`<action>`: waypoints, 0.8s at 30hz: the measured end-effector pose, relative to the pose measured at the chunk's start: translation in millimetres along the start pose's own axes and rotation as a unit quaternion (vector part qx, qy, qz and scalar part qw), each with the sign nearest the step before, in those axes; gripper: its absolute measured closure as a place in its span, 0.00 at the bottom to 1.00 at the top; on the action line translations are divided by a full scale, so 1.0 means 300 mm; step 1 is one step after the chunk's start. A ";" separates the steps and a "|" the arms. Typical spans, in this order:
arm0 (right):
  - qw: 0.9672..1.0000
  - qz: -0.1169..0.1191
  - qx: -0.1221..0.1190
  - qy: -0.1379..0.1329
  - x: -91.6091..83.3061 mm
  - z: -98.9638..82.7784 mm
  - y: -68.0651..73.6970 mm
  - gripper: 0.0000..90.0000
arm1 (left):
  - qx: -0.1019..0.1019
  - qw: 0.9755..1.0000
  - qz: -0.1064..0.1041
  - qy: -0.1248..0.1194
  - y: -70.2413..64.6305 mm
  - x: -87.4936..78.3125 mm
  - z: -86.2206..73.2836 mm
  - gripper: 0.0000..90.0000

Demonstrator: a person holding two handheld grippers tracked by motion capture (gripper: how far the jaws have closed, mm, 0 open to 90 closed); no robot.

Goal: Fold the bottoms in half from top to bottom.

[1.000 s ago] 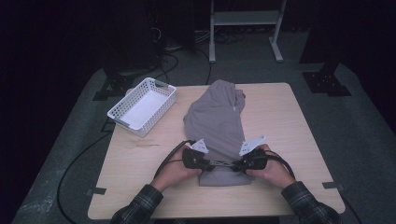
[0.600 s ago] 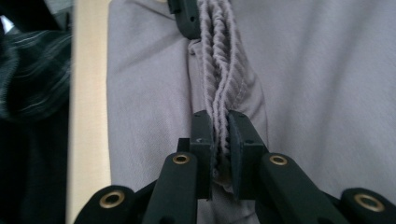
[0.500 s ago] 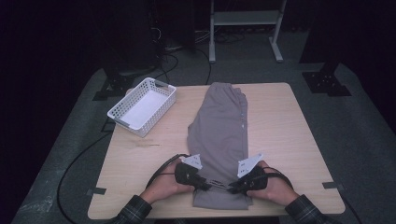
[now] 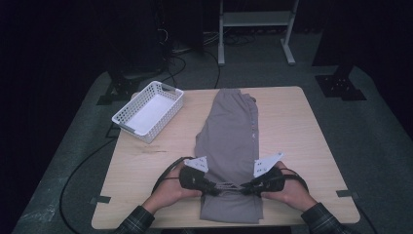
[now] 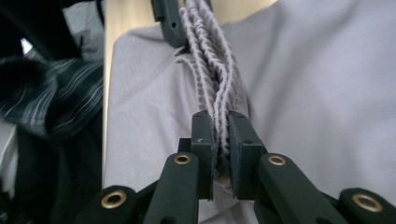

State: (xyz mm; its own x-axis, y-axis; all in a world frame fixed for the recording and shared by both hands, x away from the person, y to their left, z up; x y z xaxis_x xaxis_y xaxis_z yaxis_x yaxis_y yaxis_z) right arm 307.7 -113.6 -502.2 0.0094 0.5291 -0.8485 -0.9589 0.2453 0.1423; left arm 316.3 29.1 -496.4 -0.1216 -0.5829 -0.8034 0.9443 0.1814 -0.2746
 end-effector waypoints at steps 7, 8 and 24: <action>0.999 -0.042 0.002 -0.022 -0.070 0.069 -0.100 0.90 | -0.020 0.999 0.033 -0.031 0.080 -0.071 0.077 0.85; 0.999 -0.047 0.006 -0.024 -0.077 0.077 -0.115 0.90 | -0.025 0.998 0.037 -0.035 0.095 -0.078 0.089 0.85; 0.992 -0.109 0.054 -0.040 -0.153 0.184 -0.378 0.90 | -0.060 0.993 0.090 -0.047 0.337 -0.156 0.233 0.84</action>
Point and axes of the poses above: each handheld gripper's, and its own axes: x roughly forward along the jaws, z roughly out of its top, y roughly to its left, the point moved 9 cm from there along x, roughly forward along the jaws, and after that the axes turned 15 degrees about y, right-handed, at the moved point
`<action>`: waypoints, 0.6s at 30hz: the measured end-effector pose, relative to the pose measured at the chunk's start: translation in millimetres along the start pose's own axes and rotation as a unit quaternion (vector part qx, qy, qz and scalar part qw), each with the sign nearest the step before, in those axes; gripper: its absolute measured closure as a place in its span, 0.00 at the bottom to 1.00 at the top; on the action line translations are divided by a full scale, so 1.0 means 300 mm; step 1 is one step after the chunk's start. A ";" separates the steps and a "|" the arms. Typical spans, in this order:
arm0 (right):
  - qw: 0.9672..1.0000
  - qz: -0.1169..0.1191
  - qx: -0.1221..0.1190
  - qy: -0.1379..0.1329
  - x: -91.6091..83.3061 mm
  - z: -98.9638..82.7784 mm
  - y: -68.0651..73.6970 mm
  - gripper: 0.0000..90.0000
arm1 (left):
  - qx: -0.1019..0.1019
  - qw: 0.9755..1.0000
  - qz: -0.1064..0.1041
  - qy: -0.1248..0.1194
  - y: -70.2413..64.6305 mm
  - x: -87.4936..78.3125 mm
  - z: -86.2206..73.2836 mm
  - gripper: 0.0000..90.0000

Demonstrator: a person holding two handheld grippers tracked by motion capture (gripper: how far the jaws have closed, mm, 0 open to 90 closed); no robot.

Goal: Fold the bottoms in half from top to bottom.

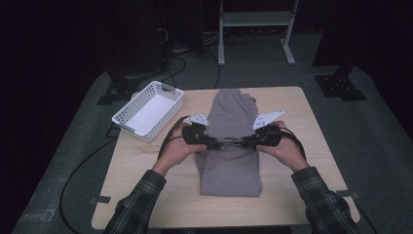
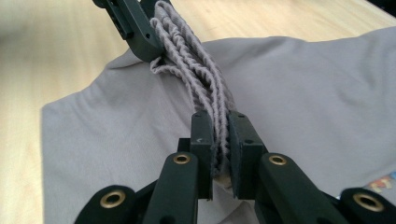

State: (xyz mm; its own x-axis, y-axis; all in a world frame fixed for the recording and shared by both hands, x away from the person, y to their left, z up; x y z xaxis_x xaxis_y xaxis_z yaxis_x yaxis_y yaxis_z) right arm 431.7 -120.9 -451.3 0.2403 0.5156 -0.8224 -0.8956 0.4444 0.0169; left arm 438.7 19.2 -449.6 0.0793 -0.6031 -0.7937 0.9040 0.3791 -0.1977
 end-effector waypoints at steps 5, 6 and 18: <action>1.000 -0.014 0.017 0.010 0.053 0.012 -0.068 0.89 | -0.018 1.000 0.010 0.008 0.079 0.040 0.006 0.82; 1.000 -0.017 0.019 0.014 0.067 0.012 -0.081 0.89 | -0.021 1.000 0.012 0.009 0.094 0.050 0.005 0.82; 0.997 -0.031 0.065 0.028 0.196 -0.018 -0.185 0.85 | -0.055 0.997 0.048 0.027 0.241 0.154 -0.037 0.73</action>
Point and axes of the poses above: each handheld gripper's, and its own axes: x roughly forward along the jaws, z roughly out of its top, y roughly to its left, the point moved 9 cm from there along x, roughly forward along the jaws, and after that the axes turned 15 degrees about y, right-handed, at the moved point
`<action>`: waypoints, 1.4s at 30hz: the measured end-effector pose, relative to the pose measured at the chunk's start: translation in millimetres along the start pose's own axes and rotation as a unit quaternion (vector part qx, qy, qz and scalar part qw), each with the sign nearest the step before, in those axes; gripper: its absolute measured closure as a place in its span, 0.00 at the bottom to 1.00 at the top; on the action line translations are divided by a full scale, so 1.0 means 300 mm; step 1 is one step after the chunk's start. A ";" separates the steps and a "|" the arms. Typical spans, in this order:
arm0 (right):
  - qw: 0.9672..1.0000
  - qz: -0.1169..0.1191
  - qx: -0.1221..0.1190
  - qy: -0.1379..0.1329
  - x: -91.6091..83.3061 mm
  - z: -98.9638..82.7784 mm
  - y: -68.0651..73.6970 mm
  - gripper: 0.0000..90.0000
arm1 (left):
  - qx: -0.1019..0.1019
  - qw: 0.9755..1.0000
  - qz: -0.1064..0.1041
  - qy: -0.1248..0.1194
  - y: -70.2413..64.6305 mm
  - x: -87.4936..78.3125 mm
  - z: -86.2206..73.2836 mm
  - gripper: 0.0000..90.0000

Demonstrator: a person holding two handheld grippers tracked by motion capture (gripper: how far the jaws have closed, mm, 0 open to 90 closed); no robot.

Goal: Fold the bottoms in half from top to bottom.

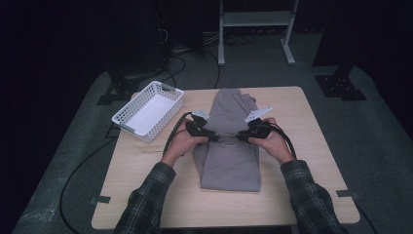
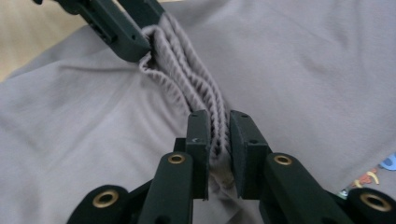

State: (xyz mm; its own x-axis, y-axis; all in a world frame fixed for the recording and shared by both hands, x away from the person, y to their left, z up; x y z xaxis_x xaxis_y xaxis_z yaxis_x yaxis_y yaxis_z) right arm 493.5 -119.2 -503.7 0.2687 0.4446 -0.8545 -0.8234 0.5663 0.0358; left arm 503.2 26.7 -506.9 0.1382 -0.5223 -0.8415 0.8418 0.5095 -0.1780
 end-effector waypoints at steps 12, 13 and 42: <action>0.994 -0.084 0.054 -0.041 -0.052 -0.004 -0.118 0.72 | -0.007 0.997 0.053 -0.051 0.069 -0.043 0.010 0.65; 0.994 -0.079 0.052 -0.047 -0.063 -0.004 -0.118 0.71 | -0.008 0.997 0.050 -0.060 0.064 -0.052 0.013 0.64; 0.997 -0.009 0.005 -0.072 -0.132 -0.140 0.106 0.66 | 0.059 0.997 0.028 -0.037 -0.126 -0.128 -0.152 0.60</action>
Point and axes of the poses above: each handheld gripper's, and its own axes: x roughly forward along the jaws, z roughly out of its top, y roughly to its left, the point moved 9 cm from there along x, roughly forward along the jaws, and after that the axes turned 15 degrees about y, right-handed, at the moved point
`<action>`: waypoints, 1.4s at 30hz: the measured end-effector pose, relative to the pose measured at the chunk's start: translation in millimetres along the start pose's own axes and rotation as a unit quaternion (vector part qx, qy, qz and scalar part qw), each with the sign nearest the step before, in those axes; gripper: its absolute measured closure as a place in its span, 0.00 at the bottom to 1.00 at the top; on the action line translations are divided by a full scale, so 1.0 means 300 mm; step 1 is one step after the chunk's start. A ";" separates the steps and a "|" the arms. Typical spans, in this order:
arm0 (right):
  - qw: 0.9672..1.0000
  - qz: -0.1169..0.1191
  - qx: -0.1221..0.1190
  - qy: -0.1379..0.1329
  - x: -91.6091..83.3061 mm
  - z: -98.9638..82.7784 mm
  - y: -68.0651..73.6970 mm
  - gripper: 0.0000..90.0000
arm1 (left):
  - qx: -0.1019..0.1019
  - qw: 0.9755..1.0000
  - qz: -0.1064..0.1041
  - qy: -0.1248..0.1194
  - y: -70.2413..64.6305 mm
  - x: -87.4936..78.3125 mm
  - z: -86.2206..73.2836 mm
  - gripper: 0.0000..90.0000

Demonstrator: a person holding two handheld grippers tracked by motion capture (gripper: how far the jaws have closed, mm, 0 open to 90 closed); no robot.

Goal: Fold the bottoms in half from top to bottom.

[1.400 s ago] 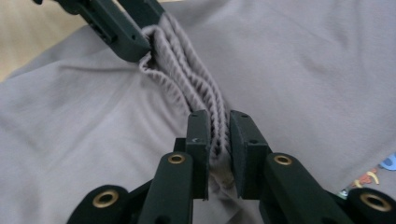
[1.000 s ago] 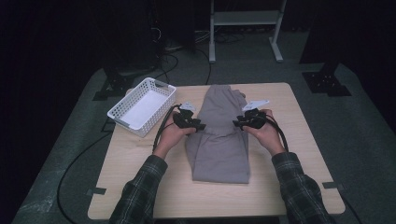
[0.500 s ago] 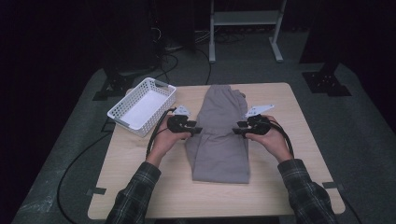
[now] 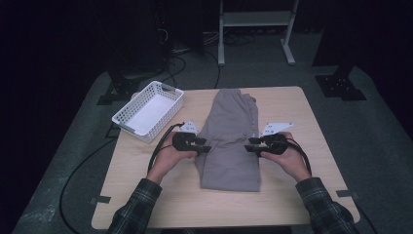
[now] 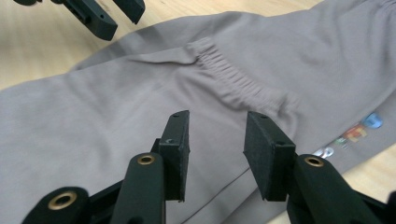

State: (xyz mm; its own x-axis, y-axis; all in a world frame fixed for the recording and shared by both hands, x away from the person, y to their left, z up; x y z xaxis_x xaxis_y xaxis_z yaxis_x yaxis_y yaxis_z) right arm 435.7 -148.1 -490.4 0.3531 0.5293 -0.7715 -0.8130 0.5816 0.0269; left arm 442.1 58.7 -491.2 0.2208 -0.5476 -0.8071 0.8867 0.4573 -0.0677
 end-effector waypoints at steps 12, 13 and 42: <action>1.000 0.007 -0.014 0.020 -0.027 -0.099 0.066 0.61 | 0.071 0.997 -0.036 0.006 -0.164 -0.029 -0.064 0.56; 1.000 0.008 -0.017 0.022 -0.032 -0.112 0.079 0.60 | 0.081 0.996 -0.040 0.008 -0.186 -0.028 -0.076 0.55; 0.990 0.060 -0.110 0.070 0.000 -0.221 0.280 0.38 | 0.140 0.987 -0.026 0.071 -0.270 0.058 -0.202 0.40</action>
State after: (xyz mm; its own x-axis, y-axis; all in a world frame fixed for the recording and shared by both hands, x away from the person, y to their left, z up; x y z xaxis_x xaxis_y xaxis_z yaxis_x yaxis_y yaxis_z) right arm 336.8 -140.1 -530.3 0.1923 0.4863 -0.8524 -0.9320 0.3624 -0.0036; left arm 349.4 54.5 -535.2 0.1307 -0.4531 -0.8818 0.9774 0.2079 0.0381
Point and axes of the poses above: each handheld gripper's, and its own axes: x roughly forward along the jaws, z roughly out of its top, y roughly to its left, the point moved 9 cm from there along x, roughly forward along the jaws, and after that the axes turned 15 degrees about y, right-handed, at the moved point
